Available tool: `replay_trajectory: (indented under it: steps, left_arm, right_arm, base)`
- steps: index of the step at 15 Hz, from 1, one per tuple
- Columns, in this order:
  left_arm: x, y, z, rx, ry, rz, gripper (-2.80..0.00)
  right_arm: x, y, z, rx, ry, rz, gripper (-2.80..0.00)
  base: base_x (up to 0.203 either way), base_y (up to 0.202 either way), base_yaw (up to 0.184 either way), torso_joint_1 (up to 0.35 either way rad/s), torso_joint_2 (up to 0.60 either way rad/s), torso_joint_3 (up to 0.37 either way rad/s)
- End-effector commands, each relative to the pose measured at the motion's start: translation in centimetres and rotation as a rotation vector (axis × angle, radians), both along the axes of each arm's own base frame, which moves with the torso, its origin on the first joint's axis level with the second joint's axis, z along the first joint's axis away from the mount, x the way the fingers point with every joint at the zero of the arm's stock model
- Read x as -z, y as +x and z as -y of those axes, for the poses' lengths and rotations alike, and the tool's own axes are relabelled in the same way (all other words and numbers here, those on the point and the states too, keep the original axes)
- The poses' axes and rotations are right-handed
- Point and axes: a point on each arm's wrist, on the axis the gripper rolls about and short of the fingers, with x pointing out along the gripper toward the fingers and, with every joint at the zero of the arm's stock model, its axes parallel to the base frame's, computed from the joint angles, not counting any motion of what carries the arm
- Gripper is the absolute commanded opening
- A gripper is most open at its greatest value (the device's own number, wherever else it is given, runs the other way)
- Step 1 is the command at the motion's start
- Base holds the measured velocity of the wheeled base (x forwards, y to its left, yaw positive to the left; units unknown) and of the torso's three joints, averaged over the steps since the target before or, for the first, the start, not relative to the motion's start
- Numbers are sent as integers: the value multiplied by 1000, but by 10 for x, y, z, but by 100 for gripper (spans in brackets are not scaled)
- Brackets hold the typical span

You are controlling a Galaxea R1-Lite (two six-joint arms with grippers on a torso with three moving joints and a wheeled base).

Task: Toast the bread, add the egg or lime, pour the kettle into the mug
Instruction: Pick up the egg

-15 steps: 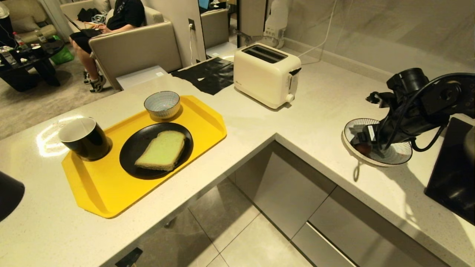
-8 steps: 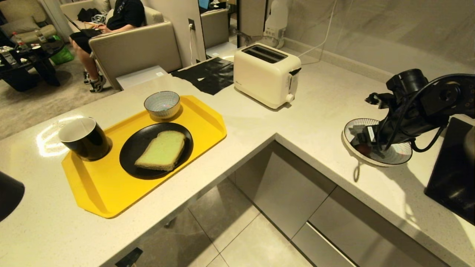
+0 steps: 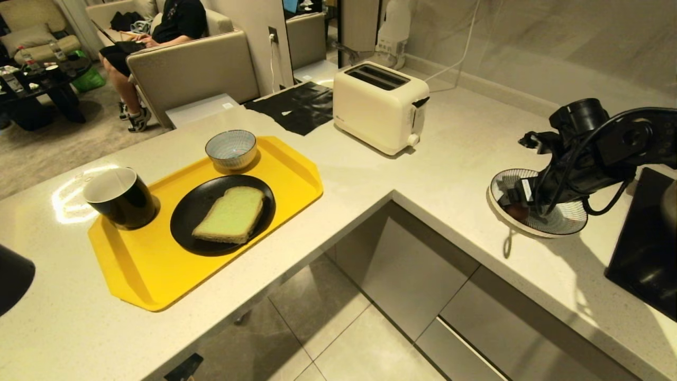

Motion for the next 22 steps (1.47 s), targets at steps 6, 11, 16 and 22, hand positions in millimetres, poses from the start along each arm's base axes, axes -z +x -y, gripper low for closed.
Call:
replay_trajectory:
  steps: [6, 11, 16, 22]
  left_arm:
    - [0, 0, 0, -2, 0, 1, -280]
    - [0, 0, 0, -1, 0, 1, -280]
    - [0, 0, 0, -2, 0, -2, -280]
    - [0, 0, 0, -1, 0, 1, -280]
  right_arm:
    - [4, 2, -1, -14, -9, -13, 0]
    - [7, 3, 0, -18, -13, -22, 0]
    - [9, 4, -1, -19, -13, -27, 0]
    - [12, 2, 0, -14, -8, -40, -280]
  base:
    - [0, 0, 0, 0, 0, 0]
    - [0, 0, 0, 0, 0, 0]
    - [0, 0, 0, 0, 0, 0]
    - [0, 0, 0, 0, 0, 0]
